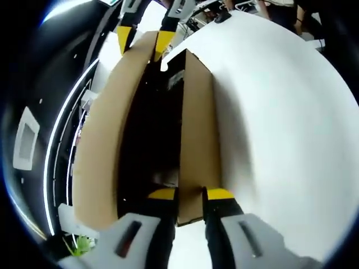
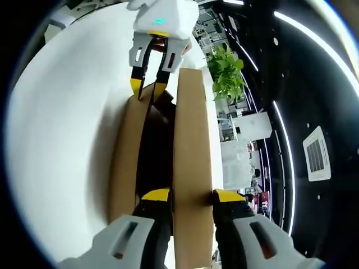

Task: Operate the shoe box by opening the lid, removing the specified soft item, and placing it in the target area until the item is outside and the box remains undamaged.

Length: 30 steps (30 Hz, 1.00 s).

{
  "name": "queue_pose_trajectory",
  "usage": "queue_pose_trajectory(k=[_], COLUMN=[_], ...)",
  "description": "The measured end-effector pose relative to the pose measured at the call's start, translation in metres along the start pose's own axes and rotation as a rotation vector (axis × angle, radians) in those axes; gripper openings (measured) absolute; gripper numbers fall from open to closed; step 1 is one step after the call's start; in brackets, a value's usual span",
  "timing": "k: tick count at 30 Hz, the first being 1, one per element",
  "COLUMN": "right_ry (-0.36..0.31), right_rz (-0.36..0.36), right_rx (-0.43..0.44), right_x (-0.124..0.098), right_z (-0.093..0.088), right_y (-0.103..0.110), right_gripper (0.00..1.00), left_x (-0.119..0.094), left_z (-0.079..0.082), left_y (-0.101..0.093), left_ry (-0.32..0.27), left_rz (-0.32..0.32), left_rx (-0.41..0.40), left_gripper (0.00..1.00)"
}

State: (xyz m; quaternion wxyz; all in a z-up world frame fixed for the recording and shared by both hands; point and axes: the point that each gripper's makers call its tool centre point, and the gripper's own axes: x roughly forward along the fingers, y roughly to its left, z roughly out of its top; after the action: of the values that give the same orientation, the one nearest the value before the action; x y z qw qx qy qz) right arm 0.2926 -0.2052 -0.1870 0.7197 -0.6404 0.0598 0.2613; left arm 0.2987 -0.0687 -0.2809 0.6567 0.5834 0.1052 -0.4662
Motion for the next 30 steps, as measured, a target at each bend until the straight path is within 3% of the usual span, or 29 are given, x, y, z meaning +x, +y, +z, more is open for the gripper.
queue_pose_trajectory(k=[8, 14, 17, 30], right_ry=[0.006, 0.031, 0.041, 0.084], right_rz=[0.020, 0.019, 0.021, 0.014], right_rx=[0.017, 0.021, 0.027, 0.024], right_x=[0.000, 0.001, 0.000, 0.002], right_z=[0.000, -0.001, -0.002, -0.004], right_y=[-0.003, -0.005, -0.005, -0.013], right_gripper=[0.28, 0.28, 0.28, 0.28], left_x=[0.000, -0.002, -0.003, 0.000], left_z=[-0.001, -0.001, -0.001, 0.000], left_y=[-0.002, -0.002, -0.004, -0.004], left_ry=[0.044, 0.035, 0.063, 0.051], left_rz=[-0.071, -0.153, -0.193, -0.242], left_rx=[0.072, 0.089, 0.150, 0.159], left_gripper=[0.15, 0.12, 0.11, 0.10])
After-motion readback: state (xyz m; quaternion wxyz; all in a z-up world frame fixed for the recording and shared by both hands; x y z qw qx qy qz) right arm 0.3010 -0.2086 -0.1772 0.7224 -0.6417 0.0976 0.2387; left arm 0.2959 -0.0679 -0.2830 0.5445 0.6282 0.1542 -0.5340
